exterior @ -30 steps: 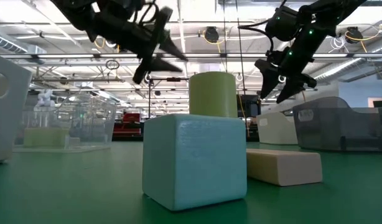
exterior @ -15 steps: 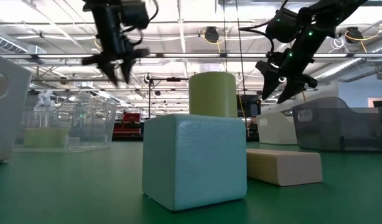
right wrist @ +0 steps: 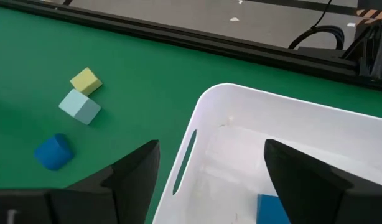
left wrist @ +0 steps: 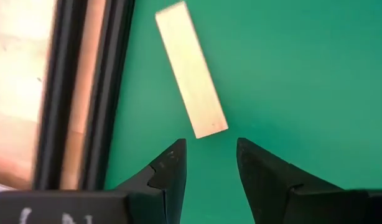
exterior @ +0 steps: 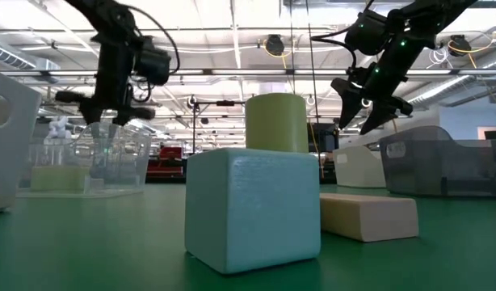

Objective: Sort & place blocks by color
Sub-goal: Put the brown block into the gray bin

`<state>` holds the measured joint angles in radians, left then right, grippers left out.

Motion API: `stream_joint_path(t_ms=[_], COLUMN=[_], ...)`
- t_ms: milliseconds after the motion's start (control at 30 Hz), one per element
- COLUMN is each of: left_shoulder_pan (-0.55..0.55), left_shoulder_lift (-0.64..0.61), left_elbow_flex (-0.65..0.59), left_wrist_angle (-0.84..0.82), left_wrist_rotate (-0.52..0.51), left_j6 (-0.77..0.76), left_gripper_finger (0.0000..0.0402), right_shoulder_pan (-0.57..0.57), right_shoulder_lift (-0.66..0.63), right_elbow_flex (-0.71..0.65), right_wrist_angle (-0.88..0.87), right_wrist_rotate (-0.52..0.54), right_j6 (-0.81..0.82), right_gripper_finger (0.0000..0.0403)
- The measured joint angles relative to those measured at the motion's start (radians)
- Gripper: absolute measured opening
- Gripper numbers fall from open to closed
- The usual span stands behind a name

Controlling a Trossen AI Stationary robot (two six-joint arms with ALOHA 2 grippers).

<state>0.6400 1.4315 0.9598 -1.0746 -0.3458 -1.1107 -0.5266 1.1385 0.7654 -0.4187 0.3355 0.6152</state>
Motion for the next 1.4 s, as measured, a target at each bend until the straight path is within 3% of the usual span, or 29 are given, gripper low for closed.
stream_joint_path(t_ms=[267, 467, 767, 1000, 1400], left_shoulder_pan=[0.004, 0.003, -0.009, -0.015, -0.043], left_shoulder_lift=[0.0, 0.0, 0.0, -0.006, -0.006], left_elbow_flex=[-0.132, -0.18, -0.187, -0.187, -0.186], left_wrist_angle=[0.163, 0.171, 0.243, 0.215, 0.337], left_wrist_rotate=[0.004, -0.002, 0.03, -0.022, -0.038], left_j6=[-0.107, -0.187, -0.102, -0.084, -0.098], left_gripper_finger=[0.0143, 0.0143, 0.0143, 0.0143, 0.0143], right_shoulder_pan=[0.0, 0.0, 0.0, 0.0, 0.0], right_shoulder_lift=[0.0, 0.0, 0.0, 0.0, 0.0], right_elbow_flex=[0.0, 0.0, 0.0, 0.0, 0.0], right_wrist_angle=[0.0, 0.0, 0.0, 0.0, 0.004], right_wrist_rotate=[0.0, 0.0, 0.0, -0.001, -0.001], right_j6=[0.001, 0.001, 0.001, 0.001, 0.001], right_gripper_finger=[0.0279, 0.0279, 0.0279, 0.0279, 0.0279])
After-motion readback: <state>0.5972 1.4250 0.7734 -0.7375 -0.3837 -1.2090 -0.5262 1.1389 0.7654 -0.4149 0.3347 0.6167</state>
